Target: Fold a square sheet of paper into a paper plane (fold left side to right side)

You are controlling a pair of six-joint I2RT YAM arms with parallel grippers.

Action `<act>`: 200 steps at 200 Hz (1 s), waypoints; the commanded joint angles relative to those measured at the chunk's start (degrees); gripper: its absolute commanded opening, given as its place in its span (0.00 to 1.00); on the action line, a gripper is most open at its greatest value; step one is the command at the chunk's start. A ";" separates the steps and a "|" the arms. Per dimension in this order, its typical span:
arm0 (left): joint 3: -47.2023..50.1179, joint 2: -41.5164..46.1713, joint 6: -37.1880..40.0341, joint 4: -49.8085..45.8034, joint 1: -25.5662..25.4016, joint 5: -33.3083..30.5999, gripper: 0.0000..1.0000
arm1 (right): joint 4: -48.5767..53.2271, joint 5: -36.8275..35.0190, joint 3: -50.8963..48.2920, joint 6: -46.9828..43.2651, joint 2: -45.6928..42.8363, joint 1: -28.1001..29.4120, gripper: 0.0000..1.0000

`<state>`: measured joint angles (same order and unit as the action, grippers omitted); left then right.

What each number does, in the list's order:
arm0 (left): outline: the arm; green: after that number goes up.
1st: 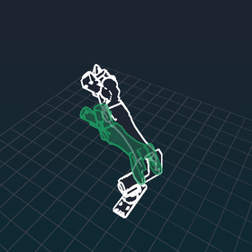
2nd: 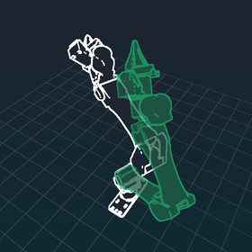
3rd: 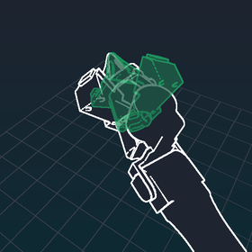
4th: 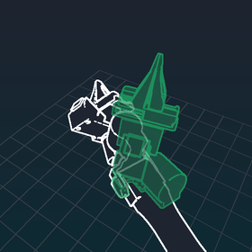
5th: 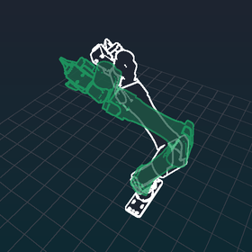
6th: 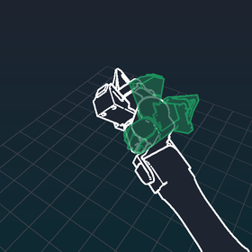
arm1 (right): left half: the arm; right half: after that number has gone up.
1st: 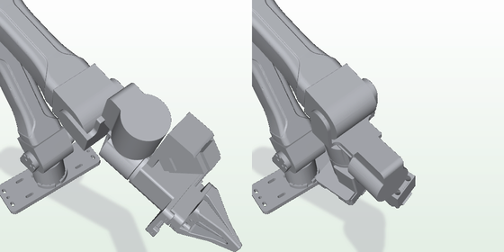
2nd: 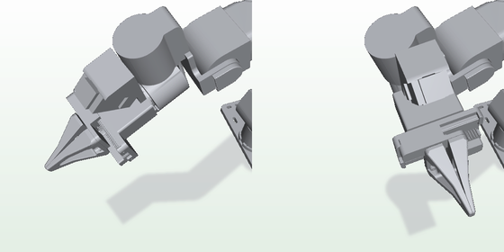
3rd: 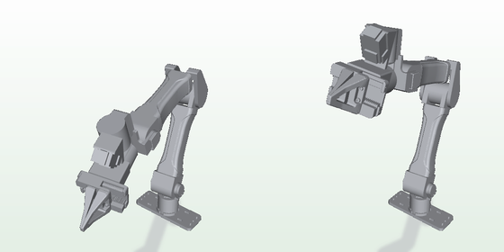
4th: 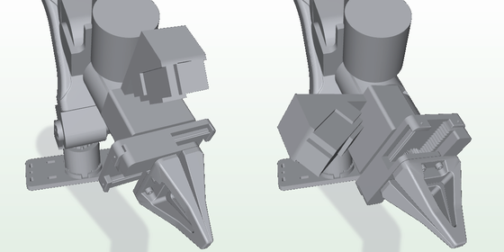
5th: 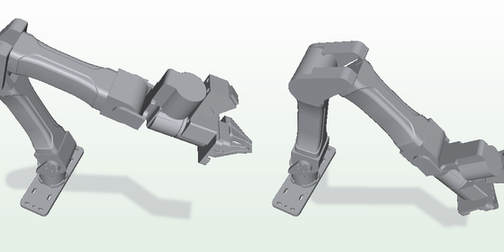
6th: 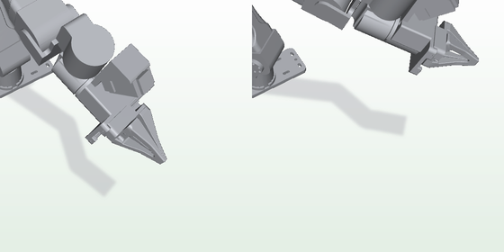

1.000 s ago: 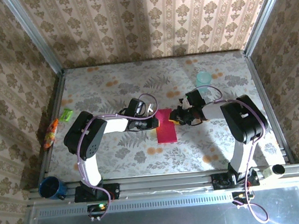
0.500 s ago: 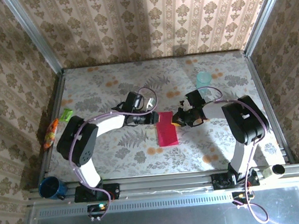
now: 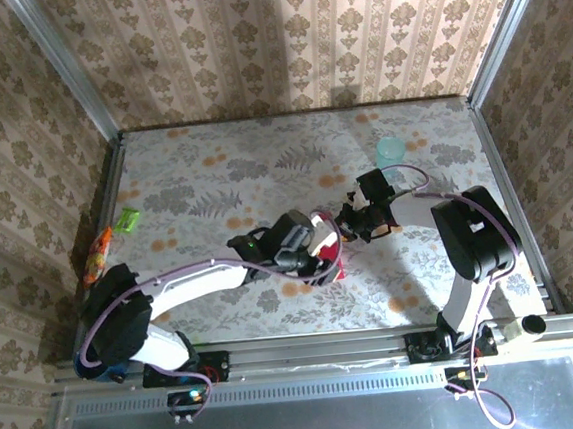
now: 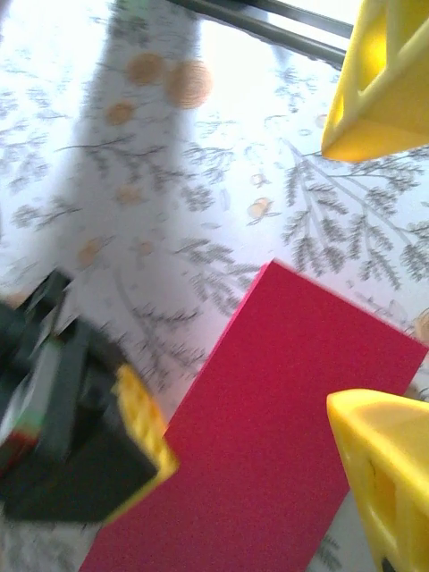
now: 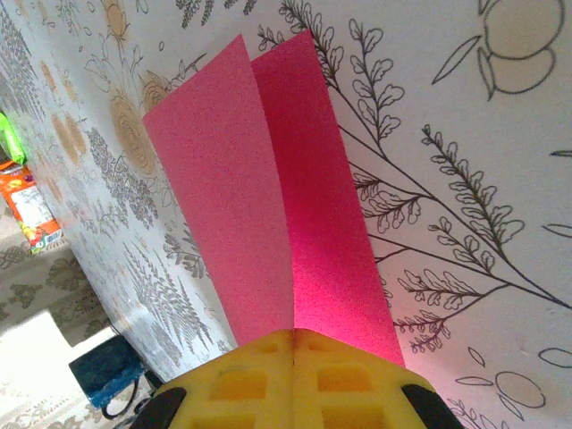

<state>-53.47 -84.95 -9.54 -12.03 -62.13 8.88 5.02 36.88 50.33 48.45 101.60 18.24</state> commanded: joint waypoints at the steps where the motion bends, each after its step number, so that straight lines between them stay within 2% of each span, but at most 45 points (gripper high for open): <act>1: -3.09 -2.67 2.42 -4.78 -3.02 -7.86 0.72 | 1.24 0.38 1.17 1.60 -1.32 -0.16 0.03; 71: -11.07 -13.56 0.19 -10.44 -6.95 -19.63 0.74 | 0.08 -0.05 0.65 2.57 -1.67 -0.05 0.03; 105: -14.07 -17.43 0.44 -12.26 -7.48 -22.56 0.70 | -0.35 -0.20 0.62 2.88 -1.42 -0.10 0.03; 126: -14.50 -18.06 0.64 -12.17 -7.48 -22.35 0.60 | -0.49 -0.10 0.65 2.92 -1.32 -0.06 0.03; 143: -14.47 -17.99 0.68 -12.01 -7.49 -21.73 0.49 | -0.45 -0.13 0.73 2.88 -1.19 -0.07 0.03; 174: -14.78 -17.80 0.49 -12.41 -7.17 -21.24 0.23 | -0.53 -0.10 0.66 2.79 -1.31 0.00 0.03; 200: -14.05 -16.71 -0.38 -11.69 -6.43 -19.87 0.08 | -0.76 0.01 0.97 2.53 -1.72 -0.01 0.04</act>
<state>-66.83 -103.04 -9.43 -22.94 -69.21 -11.79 4.54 36.86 50.33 51.00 101.58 18.26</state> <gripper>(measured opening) 0.119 0.066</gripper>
